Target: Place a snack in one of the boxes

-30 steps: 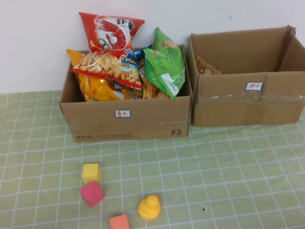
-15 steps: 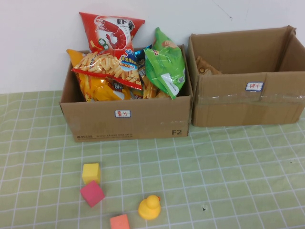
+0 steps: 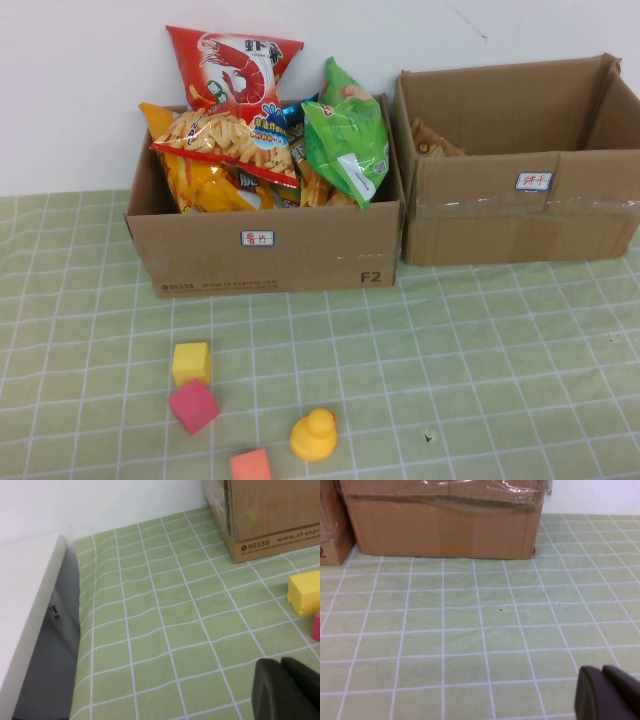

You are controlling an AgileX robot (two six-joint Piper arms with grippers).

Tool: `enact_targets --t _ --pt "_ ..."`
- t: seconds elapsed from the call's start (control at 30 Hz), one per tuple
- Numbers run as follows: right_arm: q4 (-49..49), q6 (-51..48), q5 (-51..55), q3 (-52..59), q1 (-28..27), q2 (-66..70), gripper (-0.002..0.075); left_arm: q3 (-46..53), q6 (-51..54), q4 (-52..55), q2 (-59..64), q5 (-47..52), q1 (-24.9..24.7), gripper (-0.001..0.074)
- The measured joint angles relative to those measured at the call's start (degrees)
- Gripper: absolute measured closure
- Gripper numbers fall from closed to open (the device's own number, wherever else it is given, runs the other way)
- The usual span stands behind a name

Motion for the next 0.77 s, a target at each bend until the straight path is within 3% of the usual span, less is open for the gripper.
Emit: enact_targets --t 0.77 --pt "0.0 -0.1 -0.1 0.0 0.1 0.0 0.0728 0.0 0.0 0.0 0.0 0.0 1.7 0.0737"
